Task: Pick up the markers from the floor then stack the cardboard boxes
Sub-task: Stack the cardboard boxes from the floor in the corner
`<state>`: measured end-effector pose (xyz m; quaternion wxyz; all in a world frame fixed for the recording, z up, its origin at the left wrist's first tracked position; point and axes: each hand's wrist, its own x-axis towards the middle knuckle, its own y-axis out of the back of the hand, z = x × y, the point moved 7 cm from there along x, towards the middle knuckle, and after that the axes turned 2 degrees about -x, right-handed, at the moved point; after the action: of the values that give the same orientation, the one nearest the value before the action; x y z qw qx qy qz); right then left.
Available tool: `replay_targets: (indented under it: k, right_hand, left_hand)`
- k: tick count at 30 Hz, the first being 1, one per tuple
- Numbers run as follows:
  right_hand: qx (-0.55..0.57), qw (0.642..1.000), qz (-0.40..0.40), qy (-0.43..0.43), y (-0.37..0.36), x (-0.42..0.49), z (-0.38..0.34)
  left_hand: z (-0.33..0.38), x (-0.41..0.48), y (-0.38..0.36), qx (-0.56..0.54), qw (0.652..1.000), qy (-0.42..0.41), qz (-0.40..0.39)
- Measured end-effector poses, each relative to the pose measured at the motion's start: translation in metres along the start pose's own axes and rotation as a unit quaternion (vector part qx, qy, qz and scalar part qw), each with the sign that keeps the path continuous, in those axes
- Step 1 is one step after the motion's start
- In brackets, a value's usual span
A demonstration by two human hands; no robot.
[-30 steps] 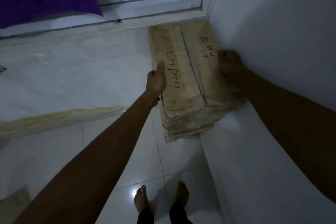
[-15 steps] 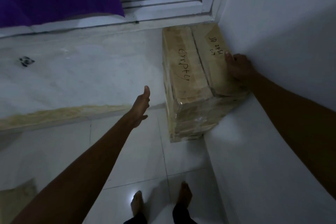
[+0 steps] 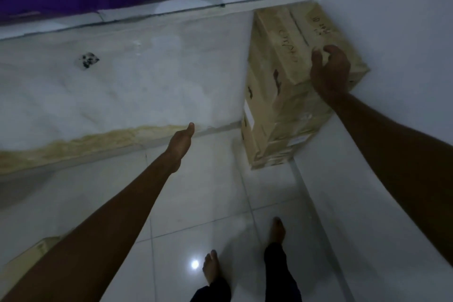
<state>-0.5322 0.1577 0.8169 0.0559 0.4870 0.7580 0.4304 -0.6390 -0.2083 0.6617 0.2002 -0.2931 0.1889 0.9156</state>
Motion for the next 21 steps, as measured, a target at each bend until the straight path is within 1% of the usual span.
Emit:
replay_targets:
  k: [3, 4, 6, 8, 10, 11, 13, 17, 18, 21]
  right_hand:
    - [0.035, 0.998, -0.043, 0.006, -0.014, -0.063, -0.016]
    - [0.035, 0.997, -0.075, 0.011, -0.023, -0.085, -0.019]
    - [0.014, 0.982, -0.189, 0.001, -0.046, -0.128, -0.02]
    - [0.003, 0.951, -0.304, -0.051, -0.069, -0.169, -0.01]
    - [0.034, 0.923, -0.361, -0.129, -0.086, -0.205, 0.003]
    - [0.052, 0.917, -0.368, -0.146, -0.091, -0.22, 0.005]
    - [0.079, 0.909, -0.379, -0.152, -0.098, -0.242, 0.004]
    - [0.071, 0.907, -0.387, -0.151, -0.098, -0.269, -0.005]
    - [0.076, 0.902, -0.399, -0.146, -0.103, -0.292, -0.015]
    - [0.083, 0.89, -0.407, -0.189, -0.109, -0.311, -0.019]
  left_hand:
    - [-0.019, -0.015, 0.025, 0.022, 1.0, -0.005, 0.014]
    - [-0.027, -0.021, 0.032, 0.019, 1.0, -0.002, 0.013]
    - [-0.044, -0.031, 0.043, 0.011, 1.0, 0.009, 0.01]
    - [-0.062, -0.042, 0.052, 0.008, 1.0, 0.015, 0.012]
    - [-0.078, -0.053, 0.063, 0.005, 1.0, 0.014, 0.022]
    - [-0.087, -0.058, 0.069, 0.004, 0.999, 0.019, 0.029]
    - [-0.106, -0.066, 0.083, -0.005, 0.999, 0.024, 0.038]
    - [-0.132, -0.084, 0.105, -0.026, 0.998, 0.033, 0.056]
    - [-0.153, -0.1, 0.123, -0.034, 0.996, 0.039, 0.071]
    - [-0.168, -0.111, 0.134, -0.043, 0.995, 0.048, 0.076]
